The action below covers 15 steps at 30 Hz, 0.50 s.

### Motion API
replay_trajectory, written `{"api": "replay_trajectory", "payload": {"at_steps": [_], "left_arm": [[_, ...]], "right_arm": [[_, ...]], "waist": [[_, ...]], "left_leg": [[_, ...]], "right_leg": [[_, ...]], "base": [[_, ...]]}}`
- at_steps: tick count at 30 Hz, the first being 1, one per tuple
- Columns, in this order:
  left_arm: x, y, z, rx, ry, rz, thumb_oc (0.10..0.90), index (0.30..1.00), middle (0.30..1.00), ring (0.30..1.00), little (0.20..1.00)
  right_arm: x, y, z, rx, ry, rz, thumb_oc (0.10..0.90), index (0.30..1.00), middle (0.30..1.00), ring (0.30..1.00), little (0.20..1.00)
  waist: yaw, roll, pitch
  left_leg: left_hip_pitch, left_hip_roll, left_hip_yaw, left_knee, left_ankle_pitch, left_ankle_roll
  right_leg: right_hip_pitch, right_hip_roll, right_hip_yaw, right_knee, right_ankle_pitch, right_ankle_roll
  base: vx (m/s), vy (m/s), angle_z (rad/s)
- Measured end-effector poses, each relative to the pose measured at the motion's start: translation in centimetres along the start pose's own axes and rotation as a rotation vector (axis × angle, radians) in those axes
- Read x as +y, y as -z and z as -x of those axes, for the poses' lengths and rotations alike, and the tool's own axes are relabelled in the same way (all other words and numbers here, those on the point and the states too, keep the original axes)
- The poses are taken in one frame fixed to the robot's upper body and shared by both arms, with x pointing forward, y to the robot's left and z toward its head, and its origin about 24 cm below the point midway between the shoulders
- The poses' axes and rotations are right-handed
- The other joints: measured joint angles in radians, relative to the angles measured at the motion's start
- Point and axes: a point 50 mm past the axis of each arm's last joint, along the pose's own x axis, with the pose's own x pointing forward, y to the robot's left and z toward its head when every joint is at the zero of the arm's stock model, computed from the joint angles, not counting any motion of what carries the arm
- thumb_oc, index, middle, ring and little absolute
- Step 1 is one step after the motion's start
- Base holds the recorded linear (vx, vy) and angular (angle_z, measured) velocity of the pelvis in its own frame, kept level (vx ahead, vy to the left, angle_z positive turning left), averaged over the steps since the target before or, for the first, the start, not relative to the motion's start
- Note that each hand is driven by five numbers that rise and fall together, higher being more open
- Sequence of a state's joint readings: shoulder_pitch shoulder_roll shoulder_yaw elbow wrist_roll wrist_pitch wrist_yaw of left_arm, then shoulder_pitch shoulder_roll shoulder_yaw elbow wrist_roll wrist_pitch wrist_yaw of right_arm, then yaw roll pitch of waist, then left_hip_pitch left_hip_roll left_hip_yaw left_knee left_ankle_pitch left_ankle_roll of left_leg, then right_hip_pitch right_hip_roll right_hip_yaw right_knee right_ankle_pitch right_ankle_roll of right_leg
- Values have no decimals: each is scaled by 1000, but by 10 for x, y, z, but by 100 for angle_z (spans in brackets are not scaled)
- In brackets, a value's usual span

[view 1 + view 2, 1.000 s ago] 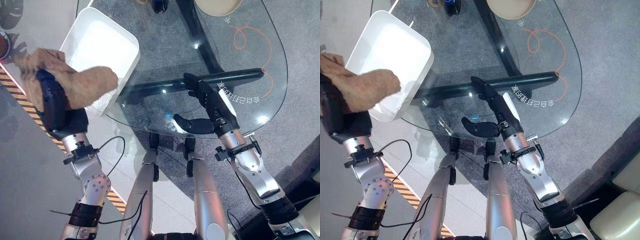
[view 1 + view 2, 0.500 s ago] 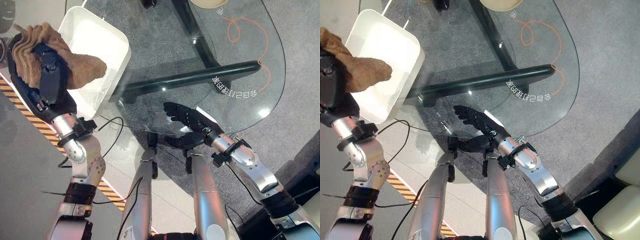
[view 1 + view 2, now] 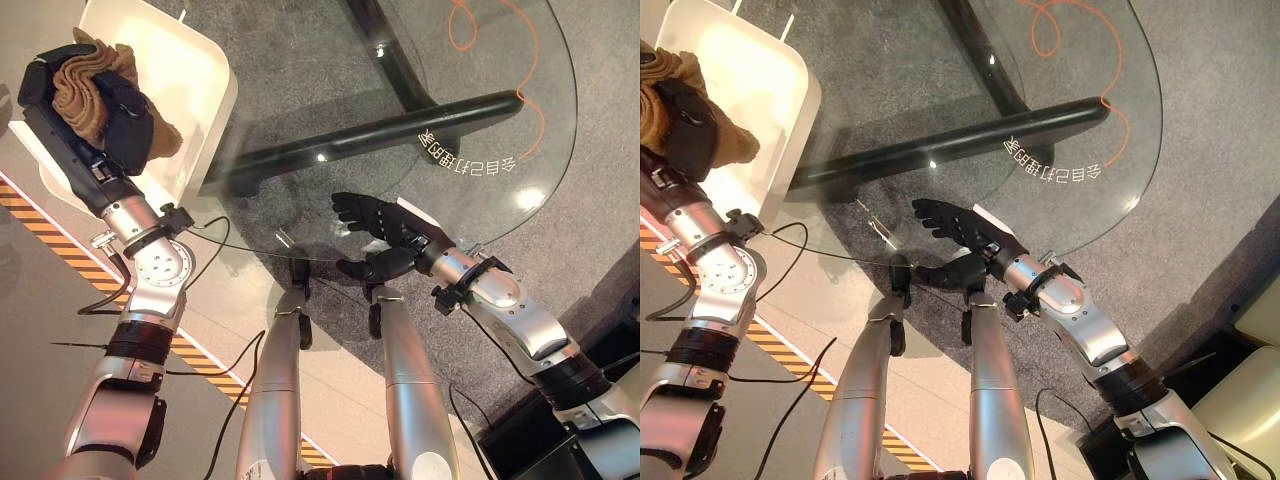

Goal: Wipe the table with a cloth and put it in the basket.

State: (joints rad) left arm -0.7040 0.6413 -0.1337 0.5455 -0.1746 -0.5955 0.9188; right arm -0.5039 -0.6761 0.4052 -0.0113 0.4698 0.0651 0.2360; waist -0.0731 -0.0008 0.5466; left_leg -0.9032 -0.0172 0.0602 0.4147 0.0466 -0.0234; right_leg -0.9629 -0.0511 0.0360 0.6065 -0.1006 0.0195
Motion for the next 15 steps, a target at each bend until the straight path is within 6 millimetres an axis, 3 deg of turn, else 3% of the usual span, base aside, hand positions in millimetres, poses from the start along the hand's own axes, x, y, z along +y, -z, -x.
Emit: {"api": "replay_trajectory", "payload": {"at_steps": [8, 15], "left_arm": [[-7, 16, -19, 118, -14, -155, 100, 300, 300, 300, 200], [10, 41, -27, 283, -56, -334, 100, 300, 300, 300, 200]], "right_arm": [[4, -6, -9, -10, -24, 13, 800, 900, 900, 900, 900], [-9, -6, -9, 9, 6, 22, 800, 900, 900, 900, 900]], "waist": [[-17, 0, 0], [-39, -10, -1]], "left_leg": [[-45, 0, -1, 4, 0, 0], [-69, 10, -6, 3, 0, 0]], "right_leg": [[-38, 0, -3, -5, 5, 4], [-45, 10, -6, -37, 18, 5]], "base": [[-6, 27, 0], [-3, -3, 0]]}}
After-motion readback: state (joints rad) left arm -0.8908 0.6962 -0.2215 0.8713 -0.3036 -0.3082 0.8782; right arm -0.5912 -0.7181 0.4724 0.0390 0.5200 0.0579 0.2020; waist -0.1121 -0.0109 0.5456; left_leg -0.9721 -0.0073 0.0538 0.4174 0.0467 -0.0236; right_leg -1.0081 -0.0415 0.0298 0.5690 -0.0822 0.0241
